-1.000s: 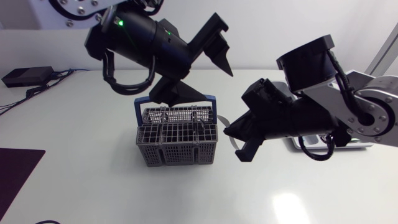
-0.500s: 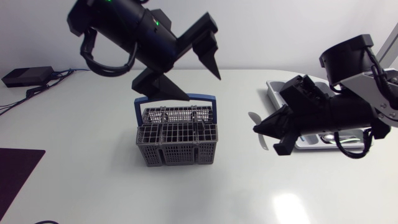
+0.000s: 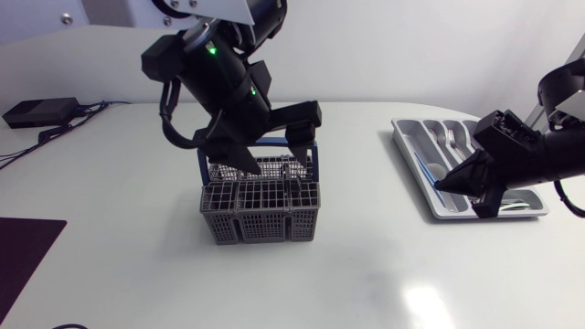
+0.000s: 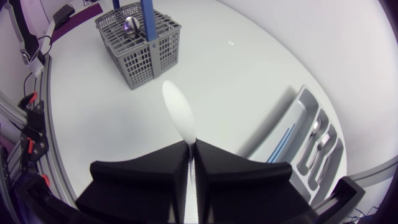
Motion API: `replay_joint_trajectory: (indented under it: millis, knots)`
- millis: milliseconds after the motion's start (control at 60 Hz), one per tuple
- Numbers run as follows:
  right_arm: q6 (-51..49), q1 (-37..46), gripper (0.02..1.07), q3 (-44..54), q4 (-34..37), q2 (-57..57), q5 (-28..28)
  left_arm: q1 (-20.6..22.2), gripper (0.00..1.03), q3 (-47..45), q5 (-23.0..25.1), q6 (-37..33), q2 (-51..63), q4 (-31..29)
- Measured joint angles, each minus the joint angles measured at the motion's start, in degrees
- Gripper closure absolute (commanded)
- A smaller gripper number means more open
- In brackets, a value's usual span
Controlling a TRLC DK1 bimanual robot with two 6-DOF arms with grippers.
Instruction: Unload the cutlery basket into the drawer organizer.
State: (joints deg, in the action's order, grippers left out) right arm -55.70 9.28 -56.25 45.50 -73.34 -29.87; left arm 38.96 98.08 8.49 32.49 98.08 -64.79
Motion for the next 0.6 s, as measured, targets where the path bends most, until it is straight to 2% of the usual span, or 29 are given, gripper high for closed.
replay_joint_trajectory:
  millis: [267,600]
  knots:
    - [-12.3,9.2,1.01,-4.0,1.3,-6.6,2.0,1.7,0.08,0.0,-3.3,-2.8,2.6,-1.0]
    - [-27.3,17.2,1.01,-9.5,-1.0,-15.0,10.9,2.1,0.08,0.0,-6.1,-5.4,3.4,-0.9]
